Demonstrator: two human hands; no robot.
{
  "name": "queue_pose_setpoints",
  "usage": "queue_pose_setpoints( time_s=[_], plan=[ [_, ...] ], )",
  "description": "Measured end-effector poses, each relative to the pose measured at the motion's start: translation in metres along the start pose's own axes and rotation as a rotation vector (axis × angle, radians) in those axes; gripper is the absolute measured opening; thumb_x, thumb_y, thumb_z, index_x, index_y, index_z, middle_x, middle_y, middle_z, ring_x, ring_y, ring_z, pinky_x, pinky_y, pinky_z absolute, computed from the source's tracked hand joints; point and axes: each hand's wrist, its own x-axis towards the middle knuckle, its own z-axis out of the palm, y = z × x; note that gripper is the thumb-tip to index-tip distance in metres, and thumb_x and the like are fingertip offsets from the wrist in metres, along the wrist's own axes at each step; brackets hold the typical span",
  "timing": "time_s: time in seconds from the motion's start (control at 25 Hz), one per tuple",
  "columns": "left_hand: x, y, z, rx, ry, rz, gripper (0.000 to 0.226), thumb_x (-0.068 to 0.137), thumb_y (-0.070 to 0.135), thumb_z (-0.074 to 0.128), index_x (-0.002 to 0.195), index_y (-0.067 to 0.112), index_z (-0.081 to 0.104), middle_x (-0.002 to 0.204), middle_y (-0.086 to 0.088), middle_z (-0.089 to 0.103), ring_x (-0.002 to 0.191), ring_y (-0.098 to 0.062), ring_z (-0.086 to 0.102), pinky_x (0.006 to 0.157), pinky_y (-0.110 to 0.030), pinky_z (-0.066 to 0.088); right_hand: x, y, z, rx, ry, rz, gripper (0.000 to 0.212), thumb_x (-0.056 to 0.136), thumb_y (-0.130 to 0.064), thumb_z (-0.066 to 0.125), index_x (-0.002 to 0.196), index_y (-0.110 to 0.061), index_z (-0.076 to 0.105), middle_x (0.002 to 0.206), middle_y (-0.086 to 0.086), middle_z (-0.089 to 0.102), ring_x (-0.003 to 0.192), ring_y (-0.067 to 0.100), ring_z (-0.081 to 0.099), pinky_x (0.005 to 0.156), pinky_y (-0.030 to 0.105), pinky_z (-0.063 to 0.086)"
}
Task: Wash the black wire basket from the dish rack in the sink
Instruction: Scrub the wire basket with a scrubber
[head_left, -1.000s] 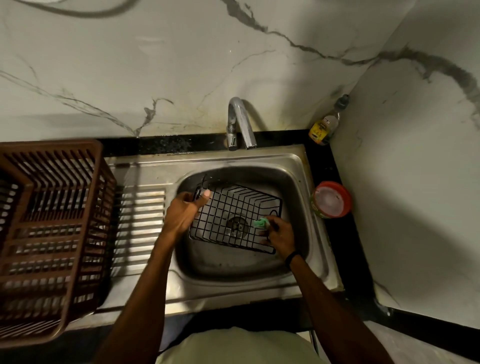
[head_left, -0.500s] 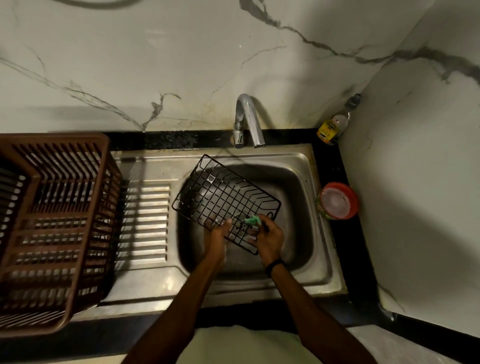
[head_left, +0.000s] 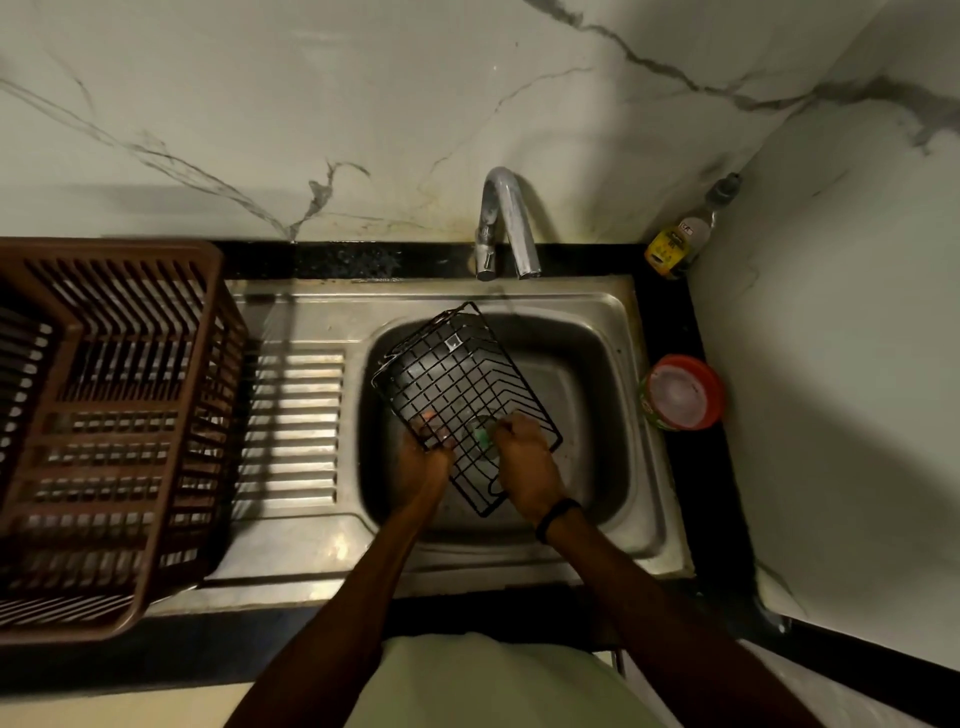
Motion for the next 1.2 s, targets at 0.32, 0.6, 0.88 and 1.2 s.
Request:
queue_pose_setpoints(
  time_s=[0.32,0.6,0.88,1.2],
  plan=[
    [0.008,0.008,0.013,-0.168,-0.016,0.044,0.048,0.095,-0.008,0.045,0.134,0.011,0.063,0.103,-0.013,0.072,0.094,-0.032,0.068,0.083,-0.042,0.059,0.005,-0.008,0.003,-0.085,-0.478,-0.242,0.021,0.092,0.004,0.055,0.106,0.001,0.070,0.110,0.018,0.067,0.104,0.030,0.061,0.090,0.029,0.047],
    [0.010,0.014,0.020,-0.213,0.035,0.077,0.039,0.096,-0.001,0.049,0.129,0.010,0.066,0.107,-0.013,0.073,0.088,-0.029,0.068,0.079,-0.042,0.058,0.005,-0.017,0.009,0.031,-0.352,-0.133,0.022,0.094,0.001,0.052,0.111,0.005,0.065,0.109,0.021,0.063,0.097,0.032,0.059,0.084,0.035,0.048],
    [0.010,0.009,0.018,-0.190,0.125,0.060,0.041,0.095,-0.005,0.049,0.129,0.010,0.066,0.092,0.001,0.072,0.074,-0.017,0.064,0.070,-0.038,0.055,0.003,0.000,0.007,0.020,-0.361,-0.175,0.021,0.093,-0.003,0.056,0.111,0.001,0.067,0.109,0.014,0.063,0.094,0.023,0.061,0.091,0.035,0.050],
    [0.008,-0.004,0.007,0.030,0.141,0.208,0.039,0.095,0.029,0.062,0.133,0.019,0.063,0.103,-0.002,0.072,0.078,-0.004,0.069,0.073,-0.039,0.062,-0.004,0.028,0.004,-0.034,-0.293,-0.027,0.024,0.094,0.000,0.051,0.114,0.005,0.065,0.120,0.023,0.059,0.115,0.036,0.054,0.100,0.040,0.042]
  ],
)
